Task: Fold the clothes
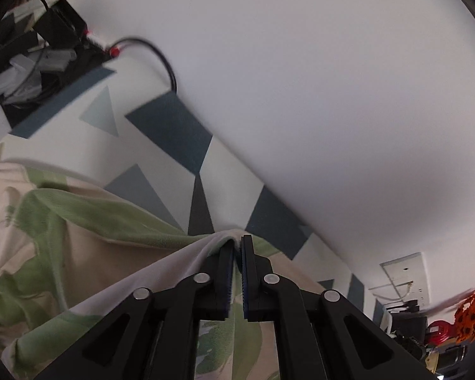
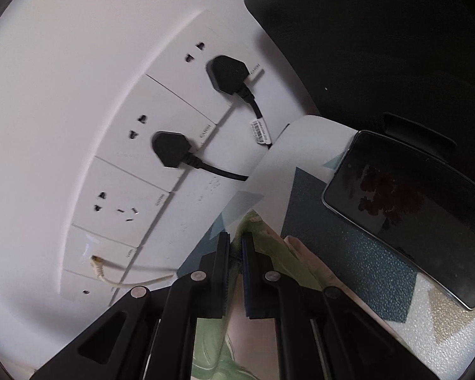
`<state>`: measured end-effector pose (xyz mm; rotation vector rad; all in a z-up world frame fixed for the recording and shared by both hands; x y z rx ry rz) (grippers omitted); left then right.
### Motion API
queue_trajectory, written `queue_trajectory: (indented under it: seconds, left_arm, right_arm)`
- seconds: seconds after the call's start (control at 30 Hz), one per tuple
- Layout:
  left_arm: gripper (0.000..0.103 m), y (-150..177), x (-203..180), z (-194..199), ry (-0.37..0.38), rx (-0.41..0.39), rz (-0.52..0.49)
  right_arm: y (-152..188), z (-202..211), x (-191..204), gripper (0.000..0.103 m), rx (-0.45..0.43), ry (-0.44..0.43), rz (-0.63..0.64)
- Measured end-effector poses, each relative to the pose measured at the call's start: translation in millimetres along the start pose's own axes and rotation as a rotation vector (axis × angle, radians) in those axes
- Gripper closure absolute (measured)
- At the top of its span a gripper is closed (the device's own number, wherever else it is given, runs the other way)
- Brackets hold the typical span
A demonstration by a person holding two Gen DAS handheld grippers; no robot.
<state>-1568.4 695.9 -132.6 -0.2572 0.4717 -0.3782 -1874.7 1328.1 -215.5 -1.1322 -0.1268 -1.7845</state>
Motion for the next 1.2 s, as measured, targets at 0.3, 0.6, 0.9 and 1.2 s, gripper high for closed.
queue_trajectory:
  seconds: [0.3, 0.6, 0.9, 1.2]
  left_arm:
    - [0.089, -20, -9, -53, -0.019, 0.123, 0.064]
    - [0.044, -6, -44, -9, 0.123, 0.094, 0.042]
    - [0.043, 75, -95, 55, 0.014, -0.058, -0.351]
    - [0.043, 177, -58, 74, -0.022, 0.024, -0.6]
  right_arm:
    - [-3, 0, -4, 0.057, -0.017, 0.065, -0.008]
    - [8, 95, -30, 0.044, -0.102, -0.154, -0.272]
    - [52, 116, -56, 0.044, -0.064, -0.015, -0.245]
    - [60, 94, -55, 0.086, -0.012, 0.072, -0.154]
Point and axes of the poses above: each gripper's, at about its wrist camera, not at the fingertips, and z roughly against the way its jaws point, x to its left, y to its underside, the point moved 3 cm from there along -z, roughly the way its jaws point, and after that the axes turned 10 degrees about -y, right-handed, at the moved point
